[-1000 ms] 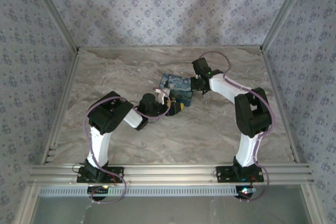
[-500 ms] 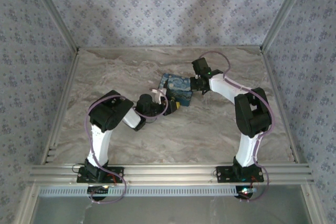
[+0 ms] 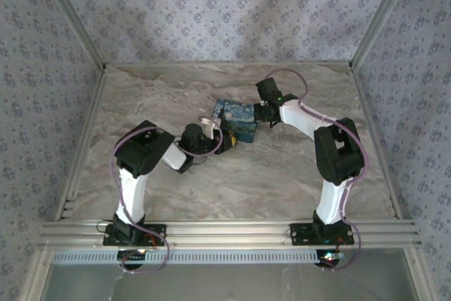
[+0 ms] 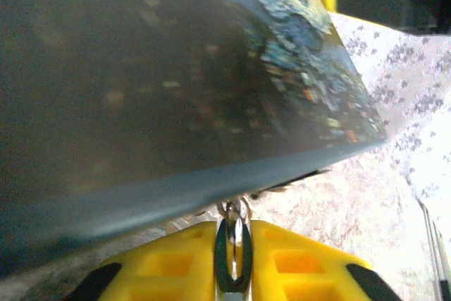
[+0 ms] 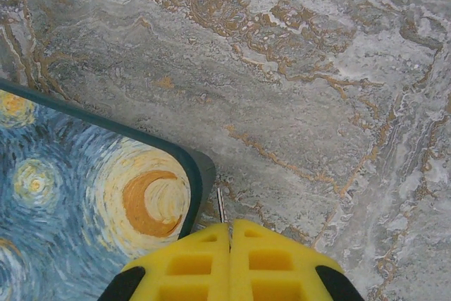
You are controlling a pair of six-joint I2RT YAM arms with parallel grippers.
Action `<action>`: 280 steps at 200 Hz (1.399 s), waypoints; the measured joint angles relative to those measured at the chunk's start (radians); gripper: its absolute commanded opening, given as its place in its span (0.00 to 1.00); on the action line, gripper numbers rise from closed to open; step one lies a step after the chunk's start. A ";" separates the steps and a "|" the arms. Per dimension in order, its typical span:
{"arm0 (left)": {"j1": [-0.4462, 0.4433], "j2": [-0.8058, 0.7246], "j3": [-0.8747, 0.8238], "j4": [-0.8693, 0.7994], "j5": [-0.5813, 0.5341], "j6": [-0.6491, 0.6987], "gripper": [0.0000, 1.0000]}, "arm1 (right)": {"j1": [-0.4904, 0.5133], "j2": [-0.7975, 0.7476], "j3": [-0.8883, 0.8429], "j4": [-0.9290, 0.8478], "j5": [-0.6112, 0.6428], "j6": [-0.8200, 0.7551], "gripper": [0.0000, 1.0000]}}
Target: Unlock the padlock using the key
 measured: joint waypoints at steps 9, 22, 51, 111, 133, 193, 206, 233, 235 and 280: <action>0.000 -0.005 0.005 -0.018 0.010 0.005 0.10 | 0.000 0.000 0.000 0.000 0.000 0.000 0.00; 0.004 -0.009 0.012 -0.043 0.022 0.011 0.09 | 0.000 0.000 -0.001 0.002 0.000 0.000 0.00; 0.012 -0.031 0.030 -0.129 0.040 0.039 0.05 | -0.002 -0.005 -0.010 0.006 -0.002 0.000 0.00; 0.032 -0.121 0.122 -0.493 0.091 0.062 0.01 | -0.044 -0.094 -0.103 0.014 -0.051 0.000 0.00; 0.037 -0.147 0.153 -0.620 0.110 0.054 0.01 | -0.062 -0.196 -0.192 0.046 -0.079 -0.001 0.00; 0.027 -0.167 0.205 -0.736 0.116 -0.055 0.01 | -0.082 -0.537 -0.470 0.158 -0.291 0.003 0.00; 0.016 -0.167 0.214 -0.734 0.101 -0.098 0.01 | -0.086 -0.607 -0.517 0.180 -0.343 0.011 0.00; -0.015 -0.165 0.237 -0.734 0.066 -0.192 0.01 | -0.112 -0.734 -0.618 0.256 -0.464 0.056 0.00; -0.017 -0.165 0.238 -0.733 0.064 -0.196 0.01 | -0.115 -0.742 -0.626 0.264 -0.474 0.062 0.00; -0.061 -0.145 0.281 -0.734 0.019 -0.334 0.01 | -0.142 -0.852 -0.756 0.379 -0.629 0.160 0.00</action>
